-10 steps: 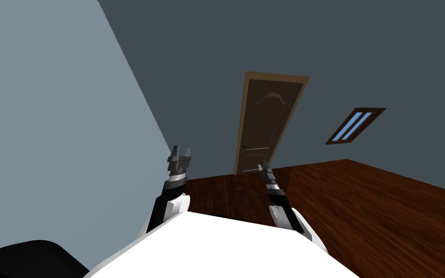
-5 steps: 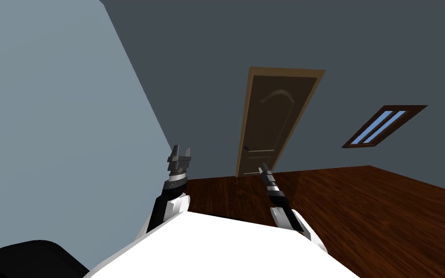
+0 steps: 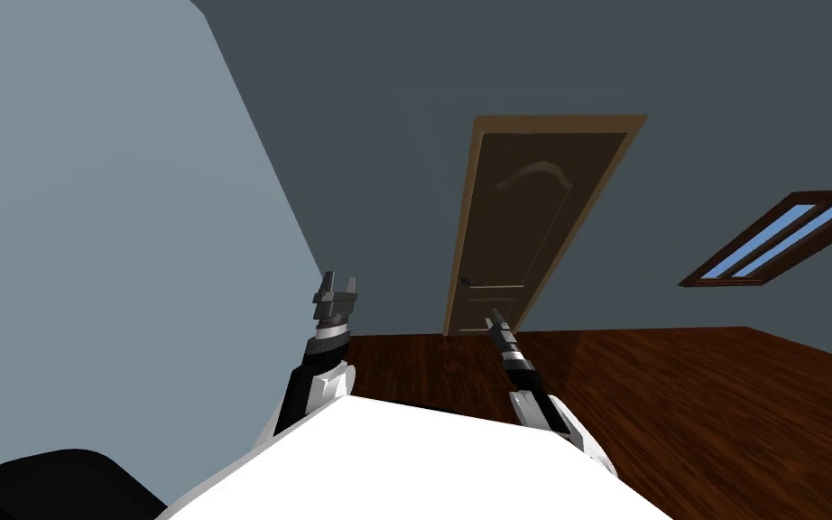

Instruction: Pull the door open

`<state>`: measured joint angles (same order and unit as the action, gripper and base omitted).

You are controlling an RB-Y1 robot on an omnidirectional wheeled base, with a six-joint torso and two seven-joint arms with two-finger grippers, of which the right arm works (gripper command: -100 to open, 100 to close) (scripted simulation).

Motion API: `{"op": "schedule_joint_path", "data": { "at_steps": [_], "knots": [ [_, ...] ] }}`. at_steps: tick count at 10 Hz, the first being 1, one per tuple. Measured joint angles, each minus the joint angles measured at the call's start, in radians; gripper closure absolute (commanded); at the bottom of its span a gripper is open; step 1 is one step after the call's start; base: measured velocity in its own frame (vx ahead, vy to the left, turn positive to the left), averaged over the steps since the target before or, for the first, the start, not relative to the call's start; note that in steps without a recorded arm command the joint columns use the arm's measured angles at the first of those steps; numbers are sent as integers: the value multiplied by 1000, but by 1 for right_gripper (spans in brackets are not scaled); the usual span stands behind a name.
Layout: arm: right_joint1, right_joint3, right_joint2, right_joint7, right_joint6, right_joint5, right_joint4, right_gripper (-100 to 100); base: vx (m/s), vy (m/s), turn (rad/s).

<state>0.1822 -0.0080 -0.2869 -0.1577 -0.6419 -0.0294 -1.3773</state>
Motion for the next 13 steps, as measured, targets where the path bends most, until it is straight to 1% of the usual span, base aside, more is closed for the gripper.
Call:
{"op": "schedule_joint_path", "data": {
  "at_steps": [2,4,6,7,8,10,11,12,13],
  "knots": [
    [-10,0,-8,-6,-11,-3,42,-100,58,-36,85],
    [-28,-1,-24,-16,-24,-10,99,-100,88,-57,93],
    [-42,-1,-33,-24,-36,-15,153,-100,81,-61,100],
    [-53,-2,-42,-30,-43,-19,184,-100,91,-49,92],
    [-56,-3,-50,-36,-42,-22,199,-100,87,-55,98],
    [-73,-4,-65,-46,-53,-28,253,-100,82,-49,88],
    [-76,-4,-68,-49,-60,-30,276,-100,80,-49,74],
    [-91,-4,-78,-56,-66,-34,308,-100,88,-52,98],
    [-93,-5,-84,-60,-66,-37,321,-100,90,-72,78]
  ]
}}
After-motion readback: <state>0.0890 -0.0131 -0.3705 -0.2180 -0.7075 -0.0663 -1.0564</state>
